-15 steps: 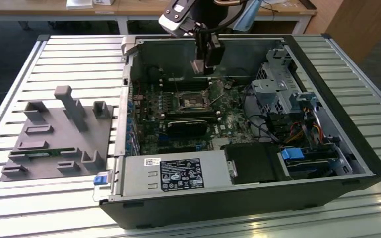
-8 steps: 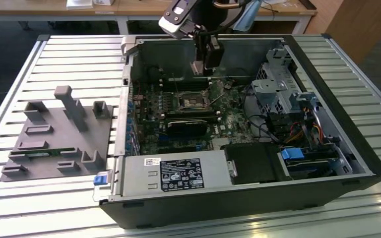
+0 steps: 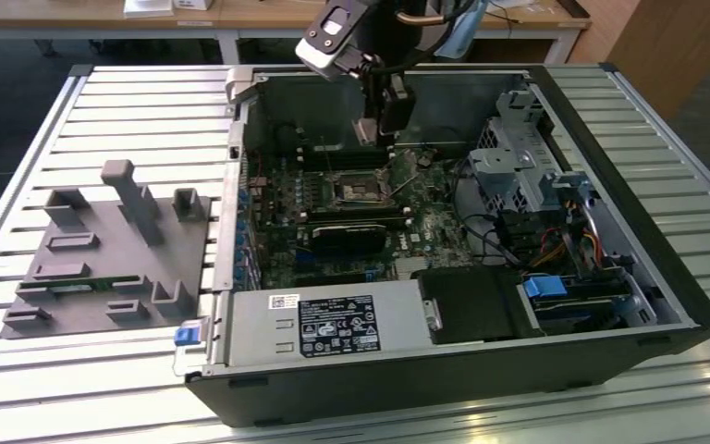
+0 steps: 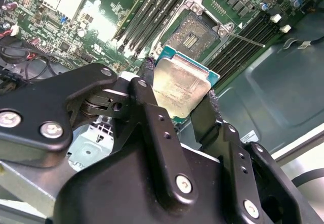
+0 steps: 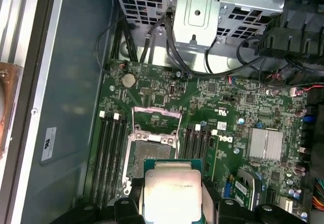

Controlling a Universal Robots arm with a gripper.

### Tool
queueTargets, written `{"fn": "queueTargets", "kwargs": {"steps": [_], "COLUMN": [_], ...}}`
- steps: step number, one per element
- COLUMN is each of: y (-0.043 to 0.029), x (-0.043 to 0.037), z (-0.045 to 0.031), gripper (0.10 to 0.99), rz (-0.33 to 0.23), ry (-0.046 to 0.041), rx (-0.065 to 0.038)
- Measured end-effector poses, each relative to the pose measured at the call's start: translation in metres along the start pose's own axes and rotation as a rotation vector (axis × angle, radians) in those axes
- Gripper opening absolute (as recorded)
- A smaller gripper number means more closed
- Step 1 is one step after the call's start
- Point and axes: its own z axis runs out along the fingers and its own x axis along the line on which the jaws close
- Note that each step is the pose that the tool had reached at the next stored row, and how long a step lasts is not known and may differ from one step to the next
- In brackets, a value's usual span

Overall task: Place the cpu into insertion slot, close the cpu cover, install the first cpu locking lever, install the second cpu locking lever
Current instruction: 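Place the cpu into insertion slot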

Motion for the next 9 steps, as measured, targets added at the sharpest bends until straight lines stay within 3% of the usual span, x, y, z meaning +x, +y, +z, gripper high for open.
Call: {"fn": "queueTargets", "kwargs": {"steps": [9], "y": [-0.0005], "x": [-0.0002], "z": [0.0075], "gripper": [0.541], "rz": [0.000], "ry": [0.0015], "rx": [0.011]}}
